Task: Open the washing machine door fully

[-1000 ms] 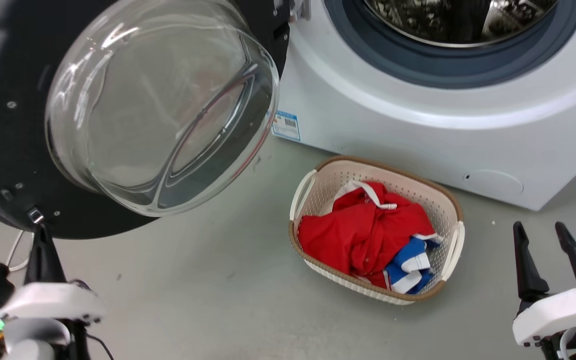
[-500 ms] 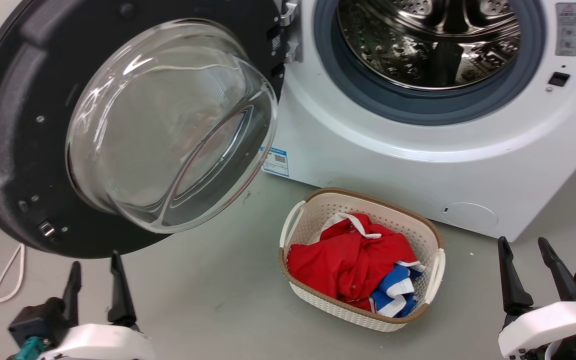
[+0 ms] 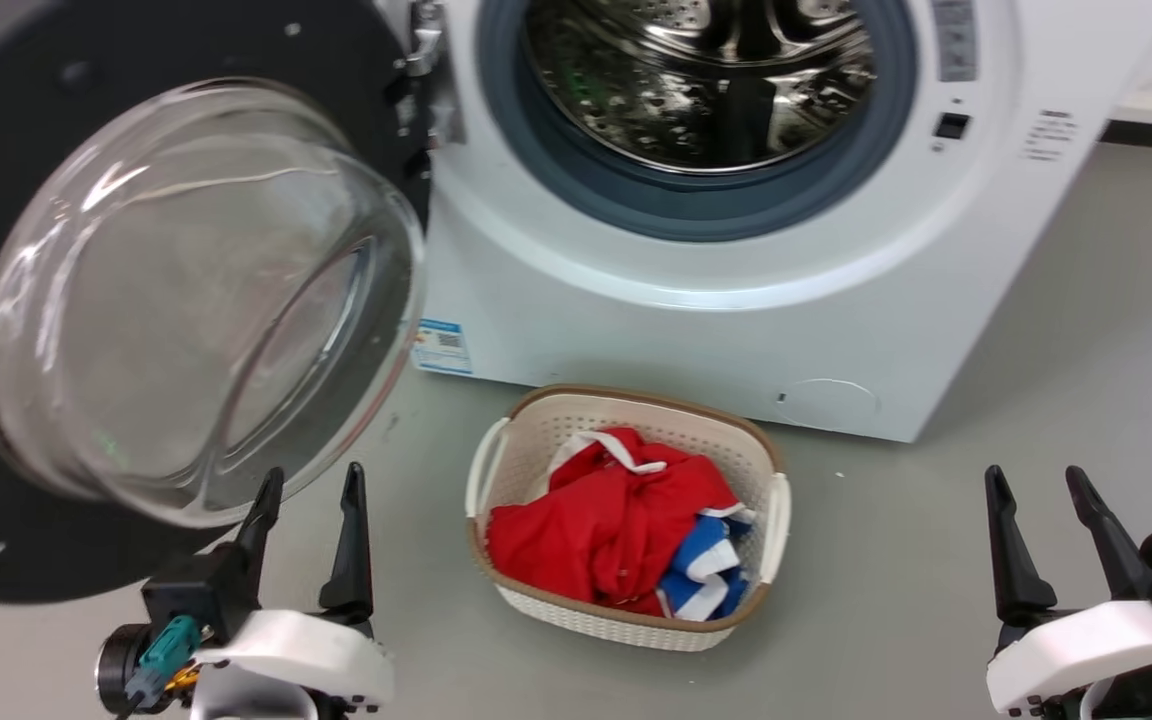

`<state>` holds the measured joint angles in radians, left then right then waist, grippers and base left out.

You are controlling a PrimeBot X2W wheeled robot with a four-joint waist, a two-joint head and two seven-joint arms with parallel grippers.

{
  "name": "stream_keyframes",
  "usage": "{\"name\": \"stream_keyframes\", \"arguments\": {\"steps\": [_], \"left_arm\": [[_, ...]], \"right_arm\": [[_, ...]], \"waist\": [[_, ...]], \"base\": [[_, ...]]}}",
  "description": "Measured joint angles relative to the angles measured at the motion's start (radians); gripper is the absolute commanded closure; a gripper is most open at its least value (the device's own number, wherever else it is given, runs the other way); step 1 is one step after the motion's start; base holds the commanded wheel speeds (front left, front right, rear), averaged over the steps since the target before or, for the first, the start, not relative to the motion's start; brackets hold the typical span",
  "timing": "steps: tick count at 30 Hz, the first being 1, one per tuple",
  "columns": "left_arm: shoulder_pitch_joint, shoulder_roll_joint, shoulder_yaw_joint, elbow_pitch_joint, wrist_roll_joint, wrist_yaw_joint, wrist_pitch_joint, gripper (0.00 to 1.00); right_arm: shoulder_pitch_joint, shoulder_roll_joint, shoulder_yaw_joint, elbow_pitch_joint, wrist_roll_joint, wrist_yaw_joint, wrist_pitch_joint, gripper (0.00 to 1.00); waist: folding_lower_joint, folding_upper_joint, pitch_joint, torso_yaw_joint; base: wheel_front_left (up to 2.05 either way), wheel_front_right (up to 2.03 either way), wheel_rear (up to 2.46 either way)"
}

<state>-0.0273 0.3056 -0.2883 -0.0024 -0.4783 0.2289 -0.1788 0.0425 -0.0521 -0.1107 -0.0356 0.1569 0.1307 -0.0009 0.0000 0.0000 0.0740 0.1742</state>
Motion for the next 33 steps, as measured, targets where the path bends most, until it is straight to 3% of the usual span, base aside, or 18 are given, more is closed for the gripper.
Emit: {"name": "stream_keyframes", "arguments": {"steps": [16,33], "left_arm": [[-0.054,-0.006,-0.028,0.101,0.016,-0.009,-0.014,0.00],[-0.060,-0.002,-0.039,0.125,0.044,0.018,-0.037,0.00]], "right_arm": [[-0.008,-0.017,0.069,0.007,-0.013,0.000,-0.016,0.00],[-0.033,-0.045,0.100,0.004,-0.008,0.000,-0.030,0.00]], "waist": [[0.0000,0.0000,-0.027,-0.241],[0.0000,0.0000,-0.021,-0.243]], "base": [[0.00,0.00,0.00],[0.00,0.00,0.00]]}}
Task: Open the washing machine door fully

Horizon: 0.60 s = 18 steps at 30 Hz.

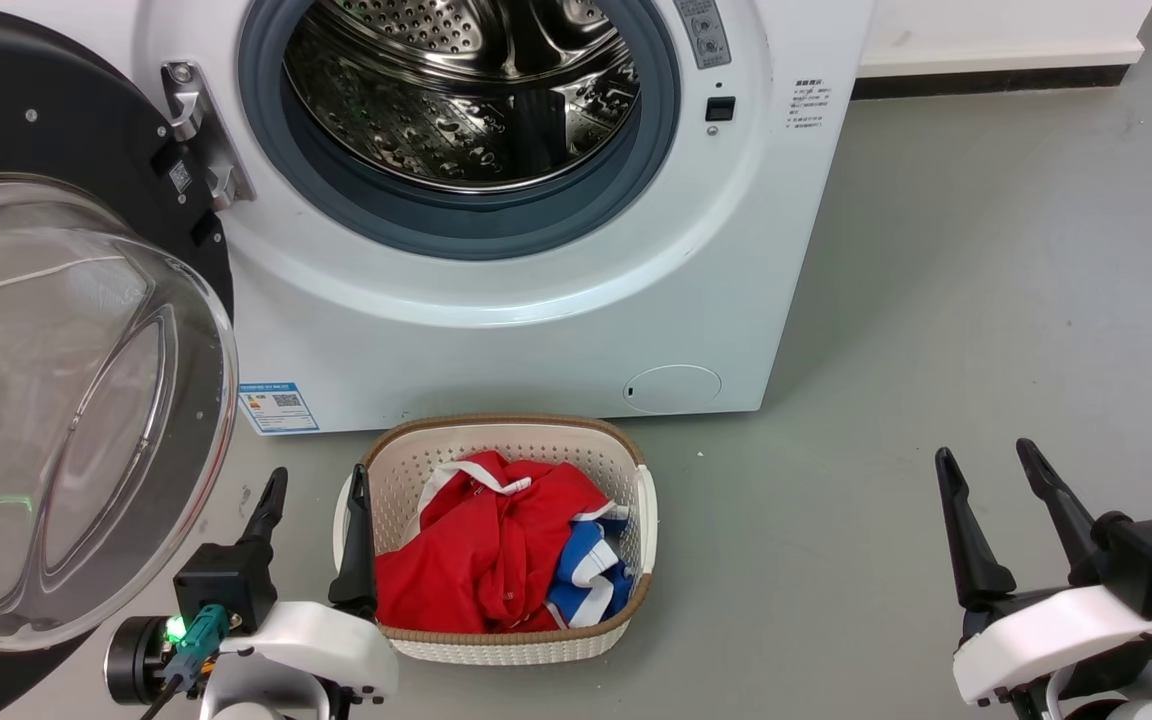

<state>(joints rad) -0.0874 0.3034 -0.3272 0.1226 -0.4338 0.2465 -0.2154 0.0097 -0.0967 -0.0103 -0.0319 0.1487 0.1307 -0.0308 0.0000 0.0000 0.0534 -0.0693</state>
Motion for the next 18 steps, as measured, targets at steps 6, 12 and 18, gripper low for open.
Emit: {"name": "stream_keyframes", "arguments": {"steps": [6,12,18], "left_arm": [[0.000,0.001,-0.002,-0.003,0.000,0.002,-0.001,0.00],[0.000,0.001,-0.007,-0.004,0.000,0.009,-0.005,0.00],[0.012,-0.007,-0.013,0.013,-0.002,0.009,-0.003,1.00]], "right_arm": [[0.000,-0.003,0.000,0.001,0.001,0.000,0.000,0.00],[-0.001,-0.004,-0.002,0.003,0.004,0.000,0.000,0.00],[0.011,0.000,-0.002,0.024,0.006,0.000,0.001,1.00]], "waist": [[0.0000,0.0000,-0.005,0.005],[0.0000,0.0000,-0.009,0.006],[0.0000,0.0000,-0.014,0.005]], "base": [[0.00,0.00,0.00],[0.00,0.00,0.00],[0.00,0.00,0.00]]}}
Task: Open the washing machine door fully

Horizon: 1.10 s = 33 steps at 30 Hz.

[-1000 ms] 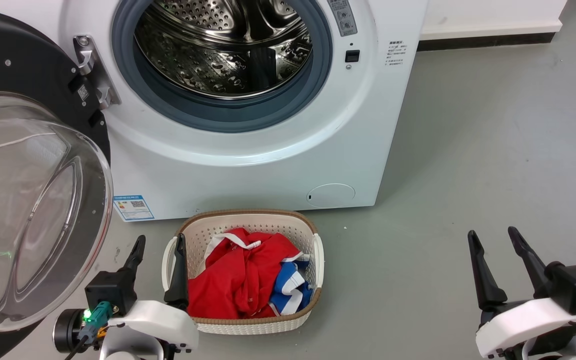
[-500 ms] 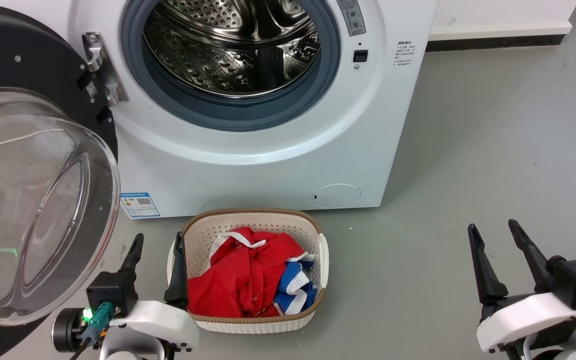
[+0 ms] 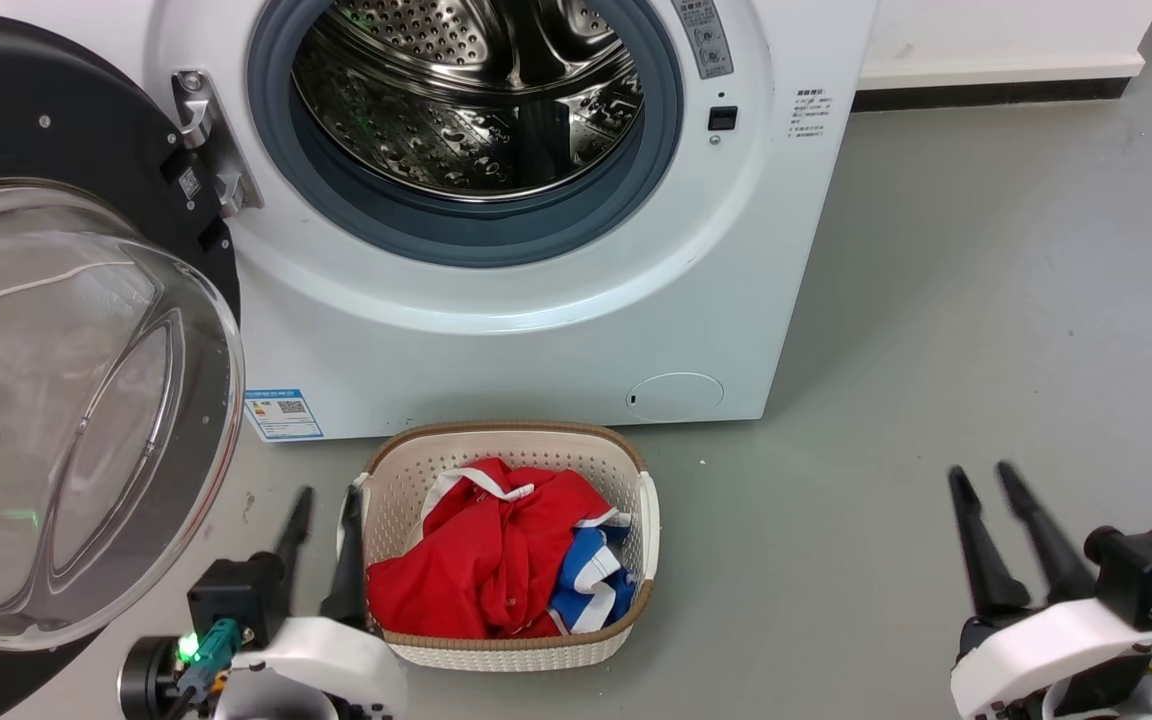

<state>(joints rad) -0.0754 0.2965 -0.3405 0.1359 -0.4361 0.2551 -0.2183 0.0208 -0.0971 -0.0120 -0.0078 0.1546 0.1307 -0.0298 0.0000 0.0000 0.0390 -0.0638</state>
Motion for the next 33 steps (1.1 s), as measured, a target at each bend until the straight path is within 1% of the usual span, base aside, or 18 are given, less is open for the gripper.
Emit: {"name": "stream_keyframes", "arguments": {"steps": [2,16,33], "left_arm": [[0.013,-0.008,0.002,0.006,-0.022,-0.007,0.005,1.00],[0.013,-0.046,0.076,0.027,-0.243,-0.075,0.059,1.00],[0.006,-0.085,0.156,0.051,-0.466,-0.147,0.116,1.00]], "right_arm": [[0.008,0.003,0.000,0.012,0.022,0.000,0.004,1.00],[-0.007,0.007,-0.015,0.056,0.293,0.000,0.027,1.00],[-0.034,0.015,-0.034,0.102,0.562,0.000,0.051,1.00]], "waist": [[0.0000,0.0000,-0.001,0.001],[0.0000,0.0000,-0.005,0.008],[0.0000,0.0000,-0.010,0.017]], "base": [[0.00,0.00,0.00],[0.00,0.00,0.00],[0.00,0.00,0.00]]}}
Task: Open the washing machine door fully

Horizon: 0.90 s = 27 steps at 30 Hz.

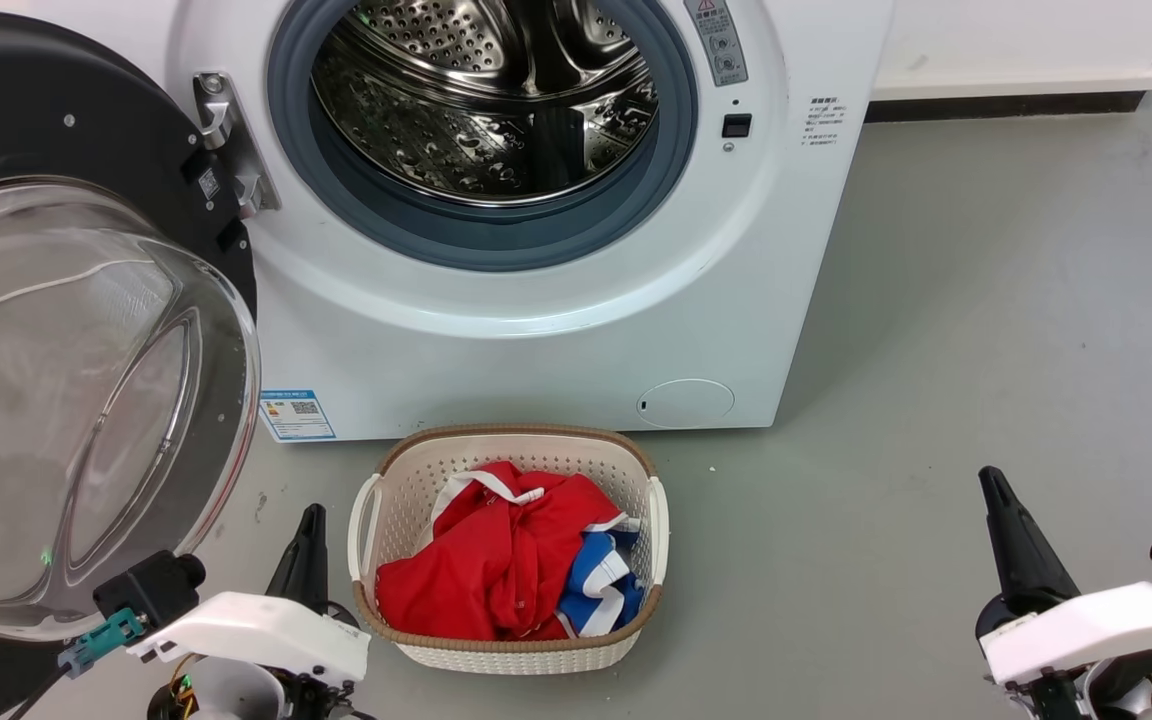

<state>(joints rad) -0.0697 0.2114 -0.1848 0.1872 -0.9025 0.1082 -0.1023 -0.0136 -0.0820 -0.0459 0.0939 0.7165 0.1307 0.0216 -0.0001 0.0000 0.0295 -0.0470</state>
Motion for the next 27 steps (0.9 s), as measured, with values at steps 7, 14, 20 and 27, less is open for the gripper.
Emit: {"name": "stream_keyframes", "arguments": {"steps": [7,14,20,27], "left_arm": [[-0.003,-0.014,0.030,0.005,-0.078,-0.026,0.021,1.00],[-0.007,-0.030,0.057,0.010,-0.151,-0.049,0.039,1.00],[-0.009,-0.040,0.078,0.014,-0.210,-0.066,0.056,1.00],[-0.012,-0.055,0.104,0.019,-0.274,-0.091,0.073,1.00]], "right_arm": [[-0.005,0.003,-0.007,0.016,0.097,0.000,0.011,1.00],[-0.015,0.006,-0.013,0.032,0.187,0.000,0.019,1.00],[-0.023,0.008,-0.018,0.043,0.258,0.000,0.025,1.00],[-0.032,0.010,-0.025,0.057,0.339,0.000,0.033,1.00]], "waist": [[0.0000,0.0000,-0.002,0.004],[0.0000,0.0000,-0.004,0.007],[0.0000,0.0000,-0.006,0.010],[0.0001,0.0000,-0.008,0.014]], "base": [[0.00,0.00,0.00],[0.00,0.00,0.00],[0.00,0.00,0.00],[0.00,0.00,0.00]]}}
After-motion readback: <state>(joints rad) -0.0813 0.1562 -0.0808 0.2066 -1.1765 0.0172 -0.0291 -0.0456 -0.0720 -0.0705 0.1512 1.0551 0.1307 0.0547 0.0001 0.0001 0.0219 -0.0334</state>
